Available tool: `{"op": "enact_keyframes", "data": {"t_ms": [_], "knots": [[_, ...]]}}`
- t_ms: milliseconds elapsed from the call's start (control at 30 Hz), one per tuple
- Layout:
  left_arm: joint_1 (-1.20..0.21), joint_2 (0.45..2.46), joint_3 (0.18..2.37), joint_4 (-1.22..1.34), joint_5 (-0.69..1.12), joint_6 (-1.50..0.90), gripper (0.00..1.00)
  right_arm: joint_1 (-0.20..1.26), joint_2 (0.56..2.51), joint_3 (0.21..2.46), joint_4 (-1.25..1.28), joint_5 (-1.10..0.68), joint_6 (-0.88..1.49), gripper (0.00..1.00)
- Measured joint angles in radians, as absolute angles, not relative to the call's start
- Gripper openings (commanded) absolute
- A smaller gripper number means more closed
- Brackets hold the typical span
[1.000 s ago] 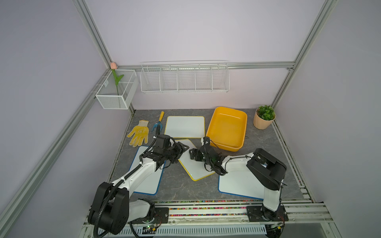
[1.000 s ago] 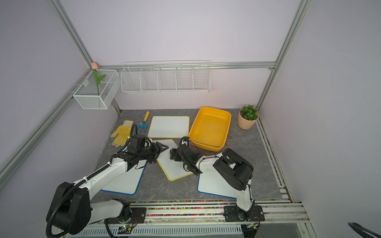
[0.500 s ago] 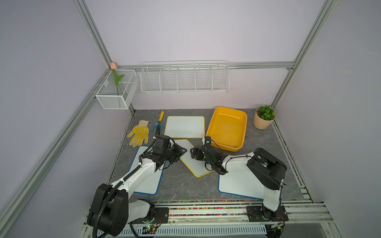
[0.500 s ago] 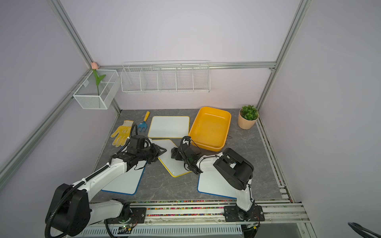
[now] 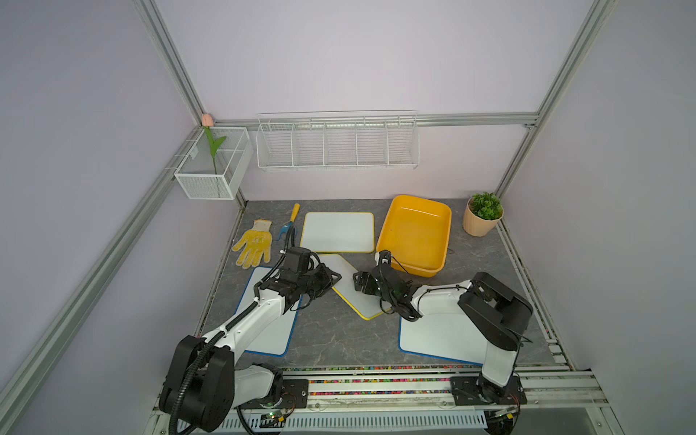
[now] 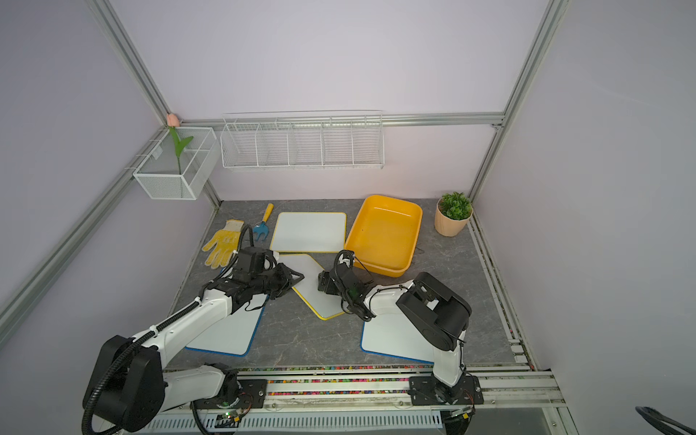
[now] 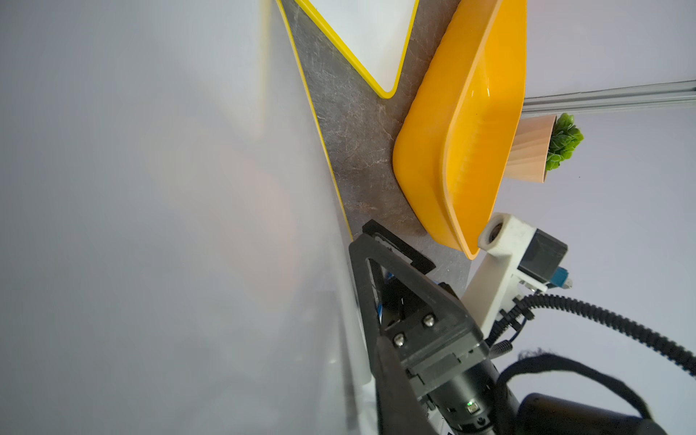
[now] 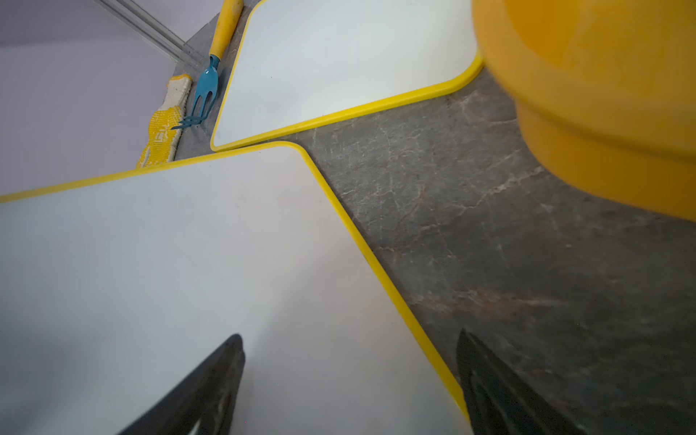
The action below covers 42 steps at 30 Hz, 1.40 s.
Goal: Put the whiteboard into the storage box
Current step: Pick up the whiteboard at the center of the board.
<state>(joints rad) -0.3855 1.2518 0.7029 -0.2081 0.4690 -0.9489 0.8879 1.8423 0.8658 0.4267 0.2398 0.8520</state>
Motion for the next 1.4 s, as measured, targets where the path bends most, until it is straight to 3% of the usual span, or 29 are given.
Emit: {"op": "enact_keyframes", "data": {"t_ms": [467, 767, 967, 1233, 1400], "knots": [[-0.385, 1.205, 0.705, -0.291, 0.456, -0.939, 0.00, 0.927, 1.732, 0.798, 0.372, 0.262, 0.712, 0.89], [-0.385, 1.154, 0.715, -0.385, 0.417, -0.955, 0.14, 0.946, 1.706, 0.771, 0.362, 0.292, 0.664, 0.89], [-0.385, 1.132, 0.714, -0.409, 0.396, -0.974, 0.18, 0.947, 1.706, 0.765, 0.360, 0.297, 0.656, 0.89], [-0.386, 1.121, 0.714, -0.403, 0.360, -1.028, 0.41, 0.963, 1.707, 0.753, 0.347, 0.290, 0.649, 0.89], [-0.385, 1.097, 0.714, -0.402, 0.328, -1.054, 0.42, 0.971, 1.708, 0.739, 0.328, 0.287, 0.649, 0.89]]}}
